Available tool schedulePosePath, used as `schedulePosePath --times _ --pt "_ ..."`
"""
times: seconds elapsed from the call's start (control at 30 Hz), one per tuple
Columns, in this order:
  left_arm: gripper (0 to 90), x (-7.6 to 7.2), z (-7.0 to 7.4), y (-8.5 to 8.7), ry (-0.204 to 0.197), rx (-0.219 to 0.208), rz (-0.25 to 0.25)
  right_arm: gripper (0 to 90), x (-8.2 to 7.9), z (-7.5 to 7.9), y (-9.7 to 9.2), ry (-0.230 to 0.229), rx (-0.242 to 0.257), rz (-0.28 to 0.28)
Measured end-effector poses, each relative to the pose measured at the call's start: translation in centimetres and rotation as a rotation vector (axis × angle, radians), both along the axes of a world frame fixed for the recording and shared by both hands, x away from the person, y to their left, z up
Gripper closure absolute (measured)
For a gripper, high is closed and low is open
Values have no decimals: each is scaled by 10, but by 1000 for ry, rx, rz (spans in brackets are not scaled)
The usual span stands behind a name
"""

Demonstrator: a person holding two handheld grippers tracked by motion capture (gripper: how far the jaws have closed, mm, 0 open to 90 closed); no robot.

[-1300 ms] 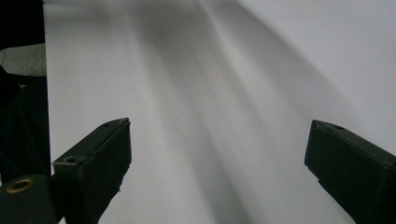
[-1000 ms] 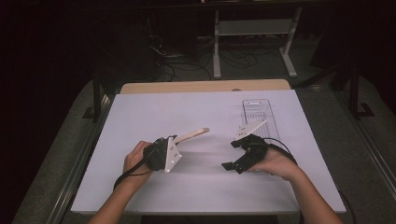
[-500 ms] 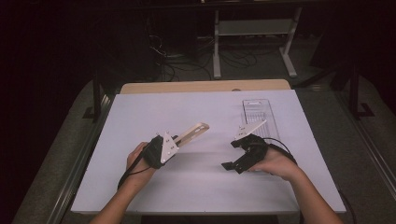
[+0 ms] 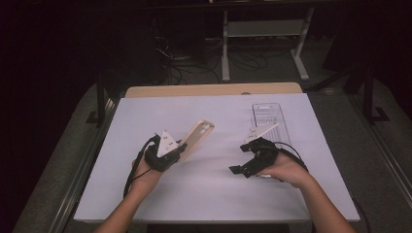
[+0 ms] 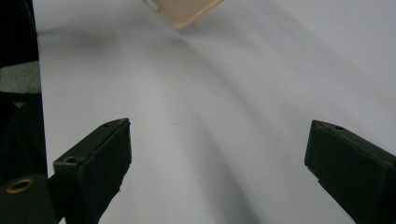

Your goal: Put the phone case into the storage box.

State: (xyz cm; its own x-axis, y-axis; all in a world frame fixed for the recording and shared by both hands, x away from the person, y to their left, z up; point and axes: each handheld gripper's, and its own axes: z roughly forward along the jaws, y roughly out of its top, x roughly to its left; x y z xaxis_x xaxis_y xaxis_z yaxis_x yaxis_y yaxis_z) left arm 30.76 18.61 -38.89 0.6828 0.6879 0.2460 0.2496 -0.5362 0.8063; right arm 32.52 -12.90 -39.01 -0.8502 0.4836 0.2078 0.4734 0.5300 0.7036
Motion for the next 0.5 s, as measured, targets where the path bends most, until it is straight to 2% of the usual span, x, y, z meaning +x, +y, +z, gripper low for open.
schedulePosePath --times 0.03,0.07,0.13,0.2,0.23,0.5 --pt "792 0 0 0 2 -4 2 64 1 0 1 -1 3 -4" --pt "792 0 -1 -1 1 -41 18 62 1 0 1 -2 7 -7" --pt "792 1 0 1 10 -30 18 53 1 1 3 4 11 -22" --pt "792 2 0 1 14 -40 22 27 1 2 5 2 14 -36" --pt "792 2 0 1 13 -64 29 19 2 2 6 2 19 -43" --pt "792 3 0 2 18 -90 57 0 9 7 10 17 93 -110"
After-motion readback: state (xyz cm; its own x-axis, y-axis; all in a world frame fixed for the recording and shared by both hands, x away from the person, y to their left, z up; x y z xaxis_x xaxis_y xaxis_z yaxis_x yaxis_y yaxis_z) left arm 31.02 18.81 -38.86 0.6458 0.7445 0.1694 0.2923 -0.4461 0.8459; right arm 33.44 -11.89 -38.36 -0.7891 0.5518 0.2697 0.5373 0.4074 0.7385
